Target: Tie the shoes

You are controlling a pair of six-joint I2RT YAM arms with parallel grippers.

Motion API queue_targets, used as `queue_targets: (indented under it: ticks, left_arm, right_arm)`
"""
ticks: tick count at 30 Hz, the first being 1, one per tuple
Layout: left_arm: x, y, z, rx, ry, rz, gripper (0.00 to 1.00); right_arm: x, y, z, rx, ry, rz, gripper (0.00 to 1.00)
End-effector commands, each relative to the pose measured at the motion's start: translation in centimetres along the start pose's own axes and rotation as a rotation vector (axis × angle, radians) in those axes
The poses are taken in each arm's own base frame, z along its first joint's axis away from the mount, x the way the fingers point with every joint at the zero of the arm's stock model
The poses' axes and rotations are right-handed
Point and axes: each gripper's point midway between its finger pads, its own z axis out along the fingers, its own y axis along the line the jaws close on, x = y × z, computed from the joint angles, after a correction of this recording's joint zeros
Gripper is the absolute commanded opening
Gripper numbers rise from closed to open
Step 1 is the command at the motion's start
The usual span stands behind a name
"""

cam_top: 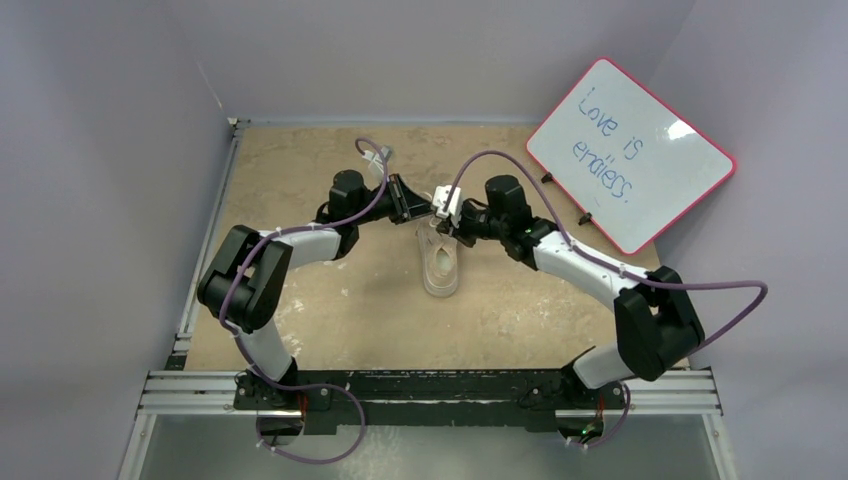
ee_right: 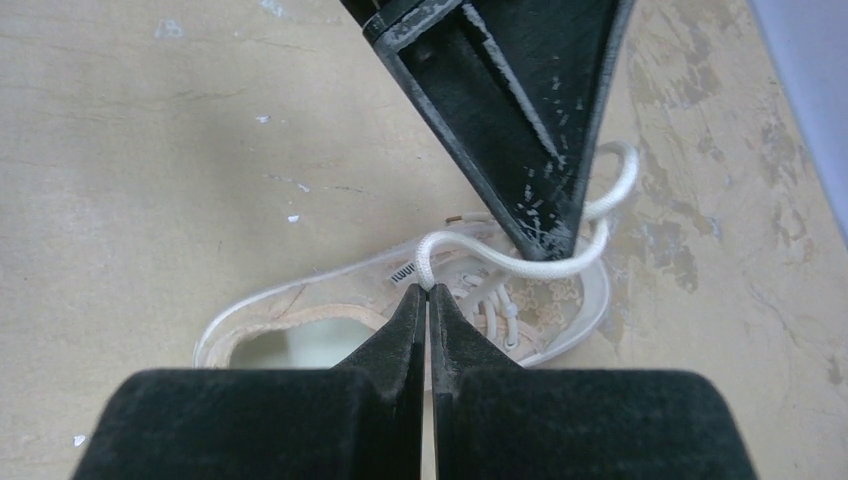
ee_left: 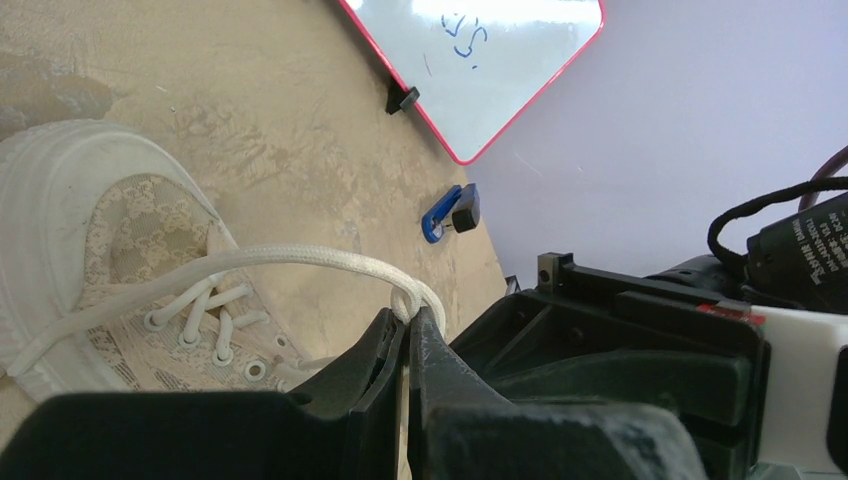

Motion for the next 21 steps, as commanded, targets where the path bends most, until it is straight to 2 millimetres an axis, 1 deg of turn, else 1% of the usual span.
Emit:
queue_targets:
  ticks: [1, 4, 8, 10, 14, 16, 17, 18, 21]
  left_arm:
    - [-1.4, -1.2, 0.2, 0.035, -0.025, 0.019, 0.0]
    - [-1.2, -1.0, 0.0, 0.028, -0.025, 0.016, 0.0]
    - [-0.9, -0.4, 0.0, 0.004, -0.018, 0.01, 0.0]
    - [-0.7, 0.1, 0.0, -0.013, -0.012, 0.008, 0.0]
    - [-0.4, 0.6, -0.2, -0.032, -0.009, 0.001, 0.0]
    - [-0.2, 0.7, -0.2, -0.034, -0.008, -0.002, 0.0]
    - [-0.2, 0.7, -0.3, -0.035, -0.009, -0.002, 0.0]
    - [-0.2, 0.7, -0.3, -0.034, -0.01, -0.002, 0.0]
    - [-0.2, 0.5, -0.3, -0.027, -0.013, -0.007, 0.0]
  right_arm:
    - [-0.7, -0.9, 1.0, 0.072, 0.0, -0.084, 0.0]
    - [-0.4, -0.9, 1.7, 0.101, 0.032, -0.12, 0.0]
    - [1.0, -1.6, 2.0, 0.177, 0.113, -0.13, 0.0]
    - [1.7, -2.3, 1.7, 0.232, 0.146, -0.116, 0.0]
    - [2.2, -3.2, 0.7, 0.317, 0.179, -0.094, 0.0]
    - [3.1, -3.5, 0.4, 0.342, 0.23, -0.088, 0.0]
    - [3.6, -3.4, 0.2, 0.346, 0.244, -0.087, 0.0]
    - [3.6, -3.2, 0.1, 0.342, 0.237, -0.088, 0.0]
    - [2.8, -2.0, 0.4, 0.291, 0.181, -0.084, 0.0]
